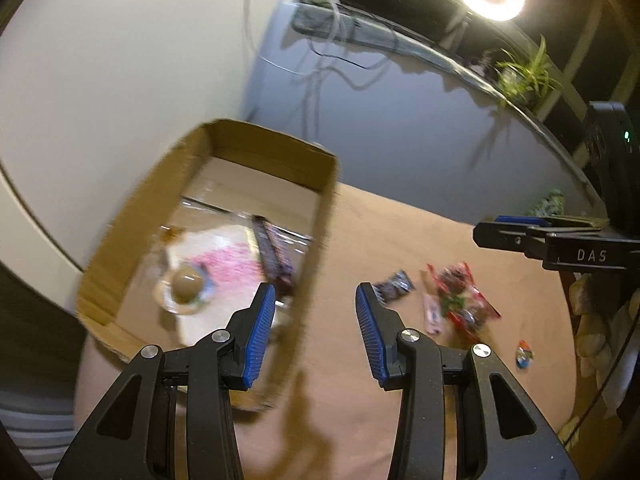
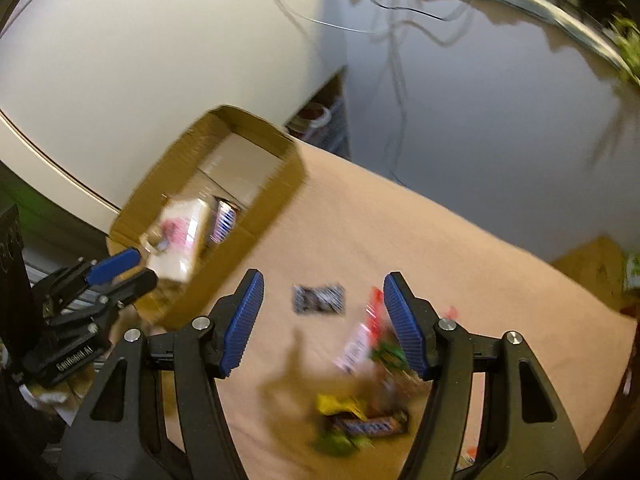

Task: Organize snacks
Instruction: 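Move both open tools back over the candy pile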

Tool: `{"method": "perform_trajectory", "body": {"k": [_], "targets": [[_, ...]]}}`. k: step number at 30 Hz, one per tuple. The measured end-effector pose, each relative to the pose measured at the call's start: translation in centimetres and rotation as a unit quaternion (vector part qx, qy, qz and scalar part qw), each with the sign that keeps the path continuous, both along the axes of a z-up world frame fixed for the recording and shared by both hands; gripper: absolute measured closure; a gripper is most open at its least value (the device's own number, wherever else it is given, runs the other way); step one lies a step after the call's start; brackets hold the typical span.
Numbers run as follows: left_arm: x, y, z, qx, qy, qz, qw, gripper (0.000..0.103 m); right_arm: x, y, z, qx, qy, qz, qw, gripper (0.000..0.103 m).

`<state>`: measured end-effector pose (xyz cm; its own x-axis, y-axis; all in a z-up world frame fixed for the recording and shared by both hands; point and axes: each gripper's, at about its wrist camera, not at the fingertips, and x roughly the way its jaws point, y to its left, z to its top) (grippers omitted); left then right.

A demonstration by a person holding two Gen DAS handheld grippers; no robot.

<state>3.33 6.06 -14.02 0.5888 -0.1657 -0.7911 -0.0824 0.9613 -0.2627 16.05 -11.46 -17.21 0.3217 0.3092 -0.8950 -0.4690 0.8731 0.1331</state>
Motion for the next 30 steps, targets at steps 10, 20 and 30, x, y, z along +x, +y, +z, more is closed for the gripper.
{"method": "perform_trajectory", "body": {"k": [10,20,30], "targets": [[0.1,-5.9,-1.1,-0.013,0.020,-0.077,0.9967,0.062,-3.8,-11.2,-2.7,-0.020,0.030,-0.096,0.995,0.038],[-1.1,-12.2,-3.3,-0.031,0.065,-0.170,0.9828,0.062,-7.1,-19.0,-6.1,-0.041,0.063,-0.174,0.982,0.038],[-1.4,-15.8,-5.8,-0.059,0.117,-0.214,0.9681,0.062,-9.6,-20.9,-9.4,-0.047,0.096,-0.197,0.975,0.038]]}}
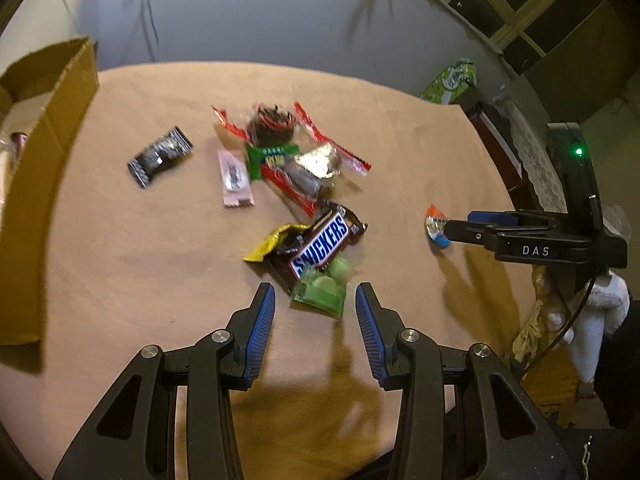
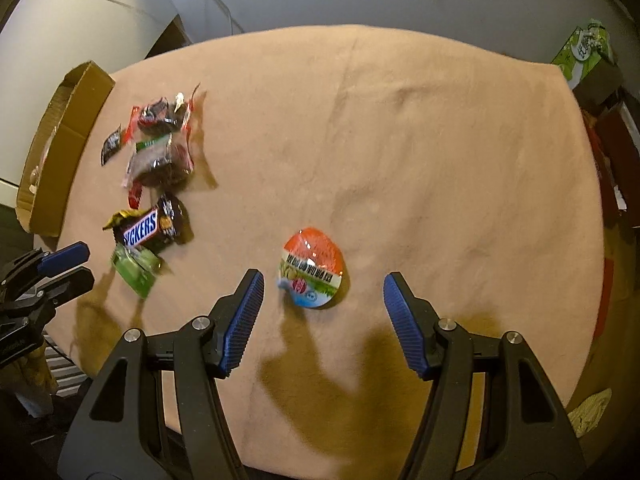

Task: Organize snacks
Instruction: 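Move both open tools back over the candy pile, then grasp the green candy packet with the left tool while the right grasps the orange-lidded cup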

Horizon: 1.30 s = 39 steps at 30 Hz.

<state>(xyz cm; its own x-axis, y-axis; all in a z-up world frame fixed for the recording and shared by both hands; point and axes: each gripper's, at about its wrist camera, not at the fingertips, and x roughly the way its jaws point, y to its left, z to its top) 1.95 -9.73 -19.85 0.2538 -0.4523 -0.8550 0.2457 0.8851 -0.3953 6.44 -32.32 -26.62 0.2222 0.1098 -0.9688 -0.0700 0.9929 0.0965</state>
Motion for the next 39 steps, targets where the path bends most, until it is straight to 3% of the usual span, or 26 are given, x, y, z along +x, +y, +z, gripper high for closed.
{"method": "perform_trajectory", "body": {"k": [8,21,27,39], "targets": [[0.2,-1.5,-1.9,-0.002,0.030,-0.009,0.9995,0.062,0.7,1.8,-1.5,-0.013,0.002,0.015,1.000,0.038],[0.5,-4.1,-2.6,0.043,0.010,-0.021,0.9988,0.065,1.6,2.9,-3.4,-0.043,0.012,0.019,0.999,0.046],[0.5,-4.7,-2.7,0.052,0.001,-0.024,0.9984,0.092,1.6,4.0,-3.7,-0.052,0.009,0.027,0.998,0.064],[0.7,-3.4,-2.2,0.028,-0.011,-0.015,0.9994,0.099,1.5,3.4,-3.2,-0.043,-0.002,0.023,0.999,0.069]]}}
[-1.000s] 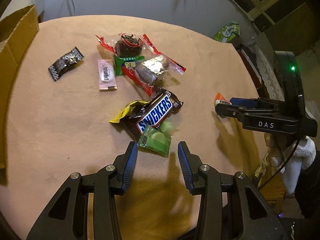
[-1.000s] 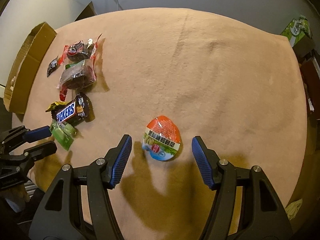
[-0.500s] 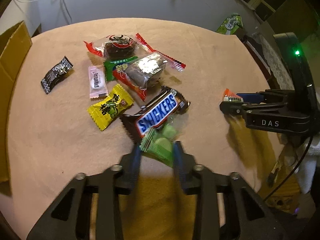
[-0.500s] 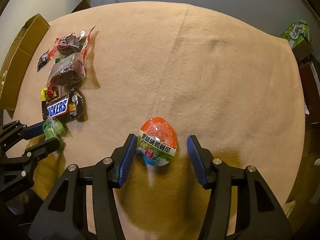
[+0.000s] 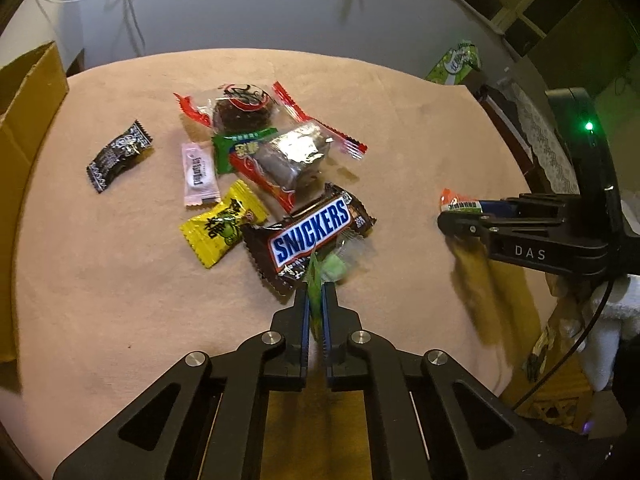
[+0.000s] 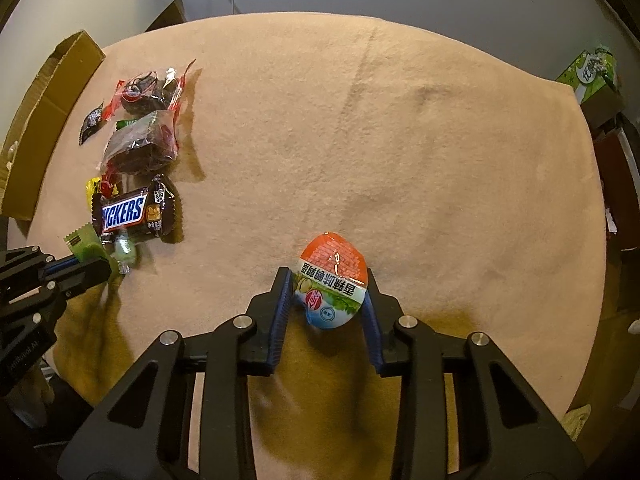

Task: Organize snacks
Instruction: 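Grasp the green candy packet with the left tool while the right grasps the orange-lidded cup, then carry both candies into the box and open both tools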

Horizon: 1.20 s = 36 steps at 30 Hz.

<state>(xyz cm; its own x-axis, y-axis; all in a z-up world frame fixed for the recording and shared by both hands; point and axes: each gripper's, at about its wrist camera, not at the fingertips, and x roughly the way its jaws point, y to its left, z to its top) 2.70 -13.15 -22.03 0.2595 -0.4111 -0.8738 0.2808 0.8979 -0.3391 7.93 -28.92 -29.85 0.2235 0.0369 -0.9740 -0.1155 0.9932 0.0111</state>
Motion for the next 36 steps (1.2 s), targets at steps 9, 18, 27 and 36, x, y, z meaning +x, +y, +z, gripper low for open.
{"method": "perform_trajectory", "body": {"k": [9,18,27,36], "targets": [[0.3,2.2,1.1,-0.024,-0.004,0.025,0.9994,0.099,-0.5,-1.6,1.7,0.018,-0.014,-0.008,1.000,0.070],[1.1,6.7,4.5,-0.034,-0.037,0.076,0.9958,0.099,-0.2,-0.1,7.0,0.047,-0.059,0.021,0.997,0.070],[1.7,12.8,6.8,-0.010,-0.070,0.142,0.9874,0.099,2.5,7.4,11.6,0.076,-0.090,0.106,0.987,0.070],[1.0,18.8,7.3,0.017,-0.083,0.207,0.9747,0.099,5.3,16.5,13.4,0.094,-0.104,0.194,0.971,0.070]]}}
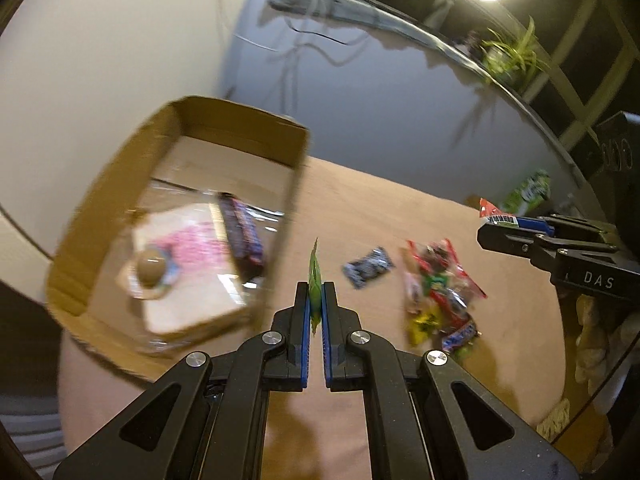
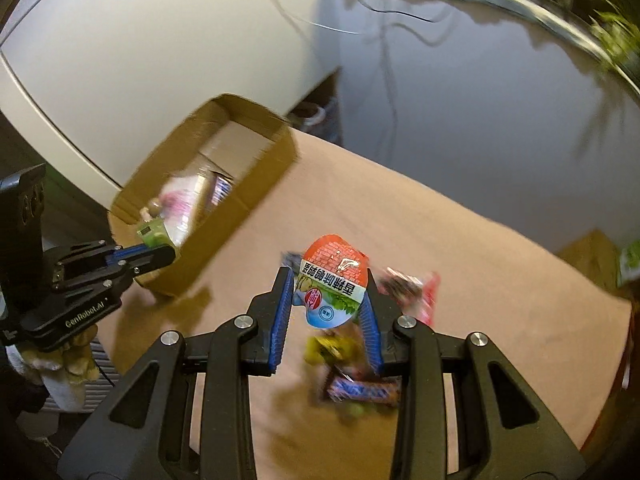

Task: Organize snacks
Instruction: 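Carry both candies into the box and open both tools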

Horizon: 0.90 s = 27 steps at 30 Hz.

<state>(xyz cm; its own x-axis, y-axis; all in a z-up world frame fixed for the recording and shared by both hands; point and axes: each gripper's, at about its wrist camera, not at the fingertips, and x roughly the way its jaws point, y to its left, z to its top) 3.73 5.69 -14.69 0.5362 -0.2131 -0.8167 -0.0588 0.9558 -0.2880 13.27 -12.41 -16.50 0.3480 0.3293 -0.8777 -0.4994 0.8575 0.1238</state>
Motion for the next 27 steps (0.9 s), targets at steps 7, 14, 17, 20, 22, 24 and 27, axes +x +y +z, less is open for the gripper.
{"method": "perform_trajectory", "body": {"k": [7,14,17,20,22,24,27], "targets": [[-0.4,3.3,0.0,0.011,-0.002,0.034,0.9994,0.099,1.1,5.9,-0.4,-0.006,-0.003,0.052,0.999,0.070],[-0.5,5.7,-0.3,0.017,-0.002,0.059,0.9981,0.099,2.4,10.3,-0.8,-0.013,-0.004,0.085,0.996,0.070],[-0.4,6.6,-0.3,0.020,-0.003,0.067,0.9976,0.099,3.0,11.7,-1.1,-0.015,-0.003,0.094,0.995,0.070],[0.0,7.3,-0.4,0.022,-0.004,0.073,0.9971,0.099,3.6,12.7,-1.3,-0.017,-0.001,0.100,0.995,0.070],[0.3,7.7,-0.4,0.020,-0.005,0.077,0.9968,0.099,4.1,13.5,-1.6,-0.017,0.003,0.103,0.995,0.070],[0.8,7.9,-0.4,0.024,-0.007,0.077,0.9967,0.099,4.6,14.2,-1.9,-0.021,0.005,0.104,0.994,0.070],[1.5,8.0,-0.4,0.031,-0.009,0.076,0.9966,0.099,5.3,15.1,-2.5,-0.027,0.007,0.106,0.994,0.070]]}}
